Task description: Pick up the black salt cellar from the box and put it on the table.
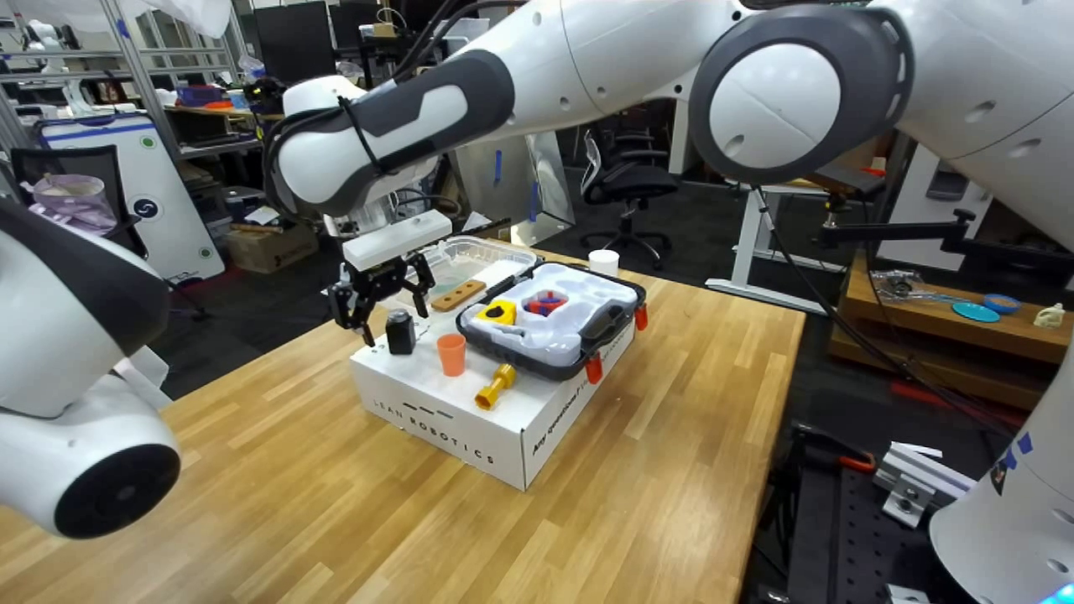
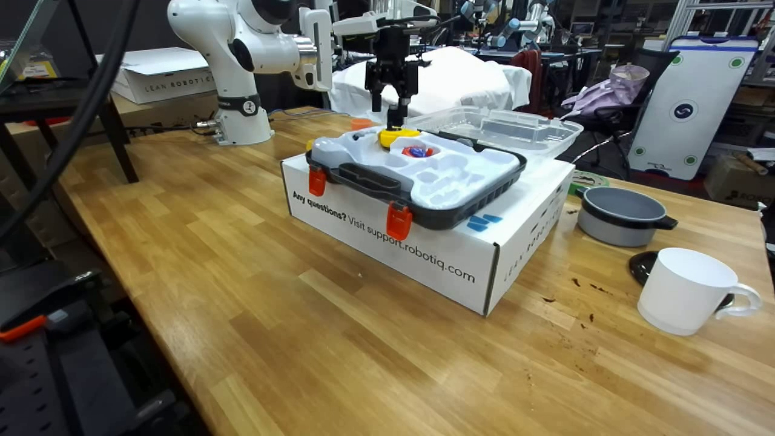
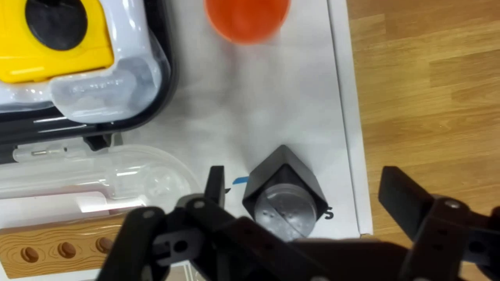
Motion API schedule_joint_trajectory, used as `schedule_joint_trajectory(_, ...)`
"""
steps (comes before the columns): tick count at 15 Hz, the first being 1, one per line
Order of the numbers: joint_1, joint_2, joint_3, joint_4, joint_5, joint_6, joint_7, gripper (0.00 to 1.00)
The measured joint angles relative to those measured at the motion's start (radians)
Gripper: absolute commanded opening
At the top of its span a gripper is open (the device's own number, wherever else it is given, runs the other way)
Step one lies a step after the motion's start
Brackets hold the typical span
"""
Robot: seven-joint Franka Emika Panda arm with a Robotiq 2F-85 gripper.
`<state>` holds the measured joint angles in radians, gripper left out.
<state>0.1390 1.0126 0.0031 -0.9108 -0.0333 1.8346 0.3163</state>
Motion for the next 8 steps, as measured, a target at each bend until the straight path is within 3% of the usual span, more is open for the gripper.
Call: schedule_joint_trajectory(8,-0.004,0.051,-0.001,0.087,0.002,-0.003,0.004,1.0)
